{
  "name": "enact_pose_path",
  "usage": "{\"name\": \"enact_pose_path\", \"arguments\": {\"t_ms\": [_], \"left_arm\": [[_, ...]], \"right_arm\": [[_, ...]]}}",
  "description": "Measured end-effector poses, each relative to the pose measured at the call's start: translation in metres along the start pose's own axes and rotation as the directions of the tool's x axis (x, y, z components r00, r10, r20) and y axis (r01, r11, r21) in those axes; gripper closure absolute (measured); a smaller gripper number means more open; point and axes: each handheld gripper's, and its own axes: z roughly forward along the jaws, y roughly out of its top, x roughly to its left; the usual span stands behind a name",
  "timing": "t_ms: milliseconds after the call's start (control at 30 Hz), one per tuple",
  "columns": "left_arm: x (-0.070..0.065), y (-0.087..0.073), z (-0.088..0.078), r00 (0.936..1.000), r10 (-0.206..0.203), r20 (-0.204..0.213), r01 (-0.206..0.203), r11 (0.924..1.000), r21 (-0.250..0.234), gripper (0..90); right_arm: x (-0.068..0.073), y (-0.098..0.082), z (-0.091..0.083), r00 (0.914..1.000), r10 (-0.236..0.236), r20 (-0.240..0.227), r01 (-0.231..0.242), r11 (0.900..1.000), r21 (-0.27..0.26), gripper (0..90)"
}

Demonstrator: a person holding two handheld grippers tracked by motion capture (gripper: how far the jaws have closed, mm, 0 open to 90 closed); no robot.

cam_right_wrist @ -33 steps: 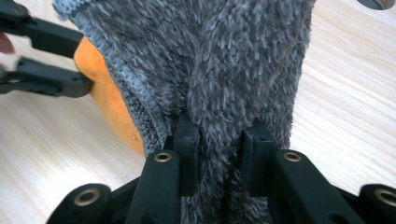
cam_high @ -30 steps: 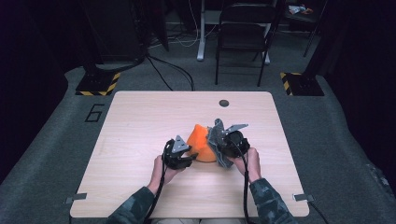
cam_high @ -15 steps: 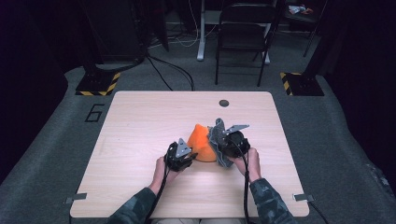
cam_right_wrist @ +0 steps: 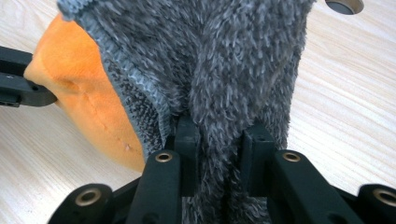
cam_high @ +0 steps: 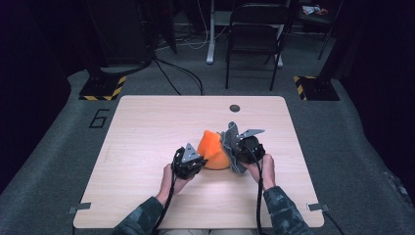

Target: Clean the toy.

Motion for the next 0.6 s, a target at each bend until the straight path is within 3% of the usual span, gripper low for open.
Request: {"name": "enact_pose_path", "arguments": {"t_ms": [167, 300, 400, 533, 600], "left_arm": [[0.001, -0.002, 0.001, 0.9999, 0.009, -0.014, -0.009, 0.9999, 0.007, 82.0], [0.002, -0.003, 0.002, 0.9998, 0.002, -0.019, -0.002, 1.0000, 0.004, 81.9], [-0.001, -0.002, 0.002, 0.9998, 0.014, -0.015, -0.014, 0.9999, 0.009, 81.9], [-0.003, -0.002, 0.003, 0.9996, 0.027, -0.012, -0.027, 0.9996, 0.004, 81.9], [-0.004, -0.002, 0.003, 0.9992, 0.037, -0.012, -0.037, 0.9993, 0.008, 82.0]], "right_arm": [[0.002, 0.002, -0.003, 0.9999, -0.012, 0.006, 0.012, 1.000, -0.009, 72.4], [0.012, 0.012, -0.020, 0.9999, -0.009, -0.005, 0.009, 0.996, -0.087, 72.5], [0.028, 0.020, -0.031, 0.9977, -0.061, -0.030, 0.057, 0.989, -0.138, 72.4], [0.047, 0.023, -0.027, 0.9914, -0.125, -0.038, 0.119, 0.983, -0.142, 71.8], [0.051, 0.021, -0.019, 0.9921, -0.122, -0.029, 0.118, 0.986, -0.118, 71.8]]}}
